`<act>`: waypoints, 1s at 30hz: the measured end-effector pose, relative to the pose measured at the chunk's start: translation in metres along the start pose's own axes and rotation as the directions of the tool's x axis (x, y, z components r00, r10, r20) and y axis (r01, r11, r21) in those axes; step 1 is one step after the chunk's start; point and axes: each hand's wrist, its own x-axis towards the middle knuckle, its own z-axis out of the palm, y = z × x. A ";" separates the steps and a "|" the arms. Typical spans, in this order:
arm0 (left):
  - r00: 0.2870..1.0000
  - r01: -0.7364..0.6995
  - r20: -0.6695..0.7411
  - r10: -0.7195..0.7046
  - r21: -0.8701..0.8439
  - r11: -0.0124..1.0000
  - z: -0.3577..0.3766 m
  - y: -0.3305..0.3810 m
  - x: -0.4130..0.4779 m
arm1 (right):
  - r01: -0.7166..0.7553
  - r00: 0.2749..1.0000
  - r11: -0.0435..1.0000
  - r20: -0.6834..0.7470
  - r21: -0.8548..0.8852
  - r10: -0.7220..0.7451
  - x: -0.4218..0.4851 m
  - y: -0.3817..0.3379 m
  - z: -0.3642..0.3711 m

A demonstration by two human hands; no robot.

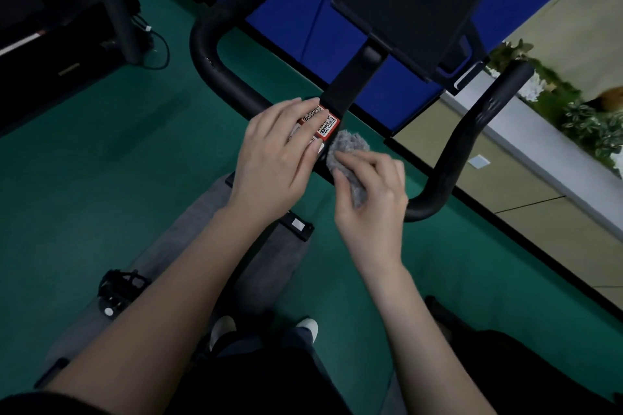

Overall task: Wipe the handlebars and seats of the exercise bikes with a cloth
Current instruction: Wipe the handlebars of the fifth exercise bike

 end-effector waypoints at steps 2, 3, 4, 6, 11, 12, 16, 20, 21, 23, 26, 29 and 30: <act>1.000 -0.003 0.001 0.003 0.000 1.000 0.001 0.000 0.000 | 0.015 1.000 1.000 -0.020 -0.002 -0.015 -0.006 0.007 -0.005; 1.000 -0.002 0.000 0.002 0.001 1.000 0.001 0.000 0.000 | 0.004 0.999 1.000 -0.039 -0.002 -0.004 -0.009 0.010 -0.008; 1.000 0.000 -0.001 0.000 0.002 1.000 0.001 0.000 0.000 | -0.016 0.998 1.000 -0.064 0.001 0.016 -0.012 0.012 -0.010; 1.000 0.002 -0.007 -0.002 0.006 1.000 0.000 0.000 -0.001 | -0.053 0.992 0.999 -0.115 0.009 0.054 -0.017 0.009 -0.009; 1.000 0.004 0.022 -0.004 0.004 1.000 -0.002 0.000 0.000 | 0.024 0.986 0.998 -0.164 0.050 -0.016 -0.015 -0.013 0.020; 0.999 0.002 0.032 -0.002 -0.001 1.000 -0.003 -0.001 0.000 | 0.042 0.986 0.998 -0.162 0.049 -0.033 -0.015 -0.013 0.022; 0.999 -0.005 0.053 0.006 -0.005 1.000 -0.005 0.000 0.000 | 0.129 0.975 0.989 -0.171 -0.079 -0.141 -0.026 0.009 0.008; 0.998 0.008 0.056 -0.008 -0.001 1.000 -0.007 0.001 -0.001 | -0.030 0.957 0.995 -0.291 -0.098 0.000 -0.040 0.029 -0.009; 0.998 0.011 0.060 -0.011 -0.003 1.000 -0.007 0.002 -0.001 | -0.059 0.952 0.995 -0.305 -0.086 0.030 -0.041 0.029 -0.009; 0.998 0.015 0.066 -0.015 -0.008 1.000 -0.007 0.003 0.000 | -0.046 0.954 0.997 -0.300 -0.069 0.023 -0.039 0.026 -0.004; 0.997 0.015 0.077 -0.015 -0.009 1.000 -0.009 0.003 0.000 | 0.033 0.964 0.996 -0.260 -0.082 -0.053 -0.039 0.029 -0.001; 0.997 0.018 0.078 -0.017 -0.012 1.000 -0.009 0.004 -0.001 | -0.020 0.941 0.996 -0.340 -0.082 -0.009 -0.046 0.040 -0.006; 0.997 0.019 0.076 -0.018 -0.012 1.000 -0.008 0.004 -0.001 | -0.053 0.927 0.996 -0.375 -0.073 0.022 -0.048 0.040 -0.005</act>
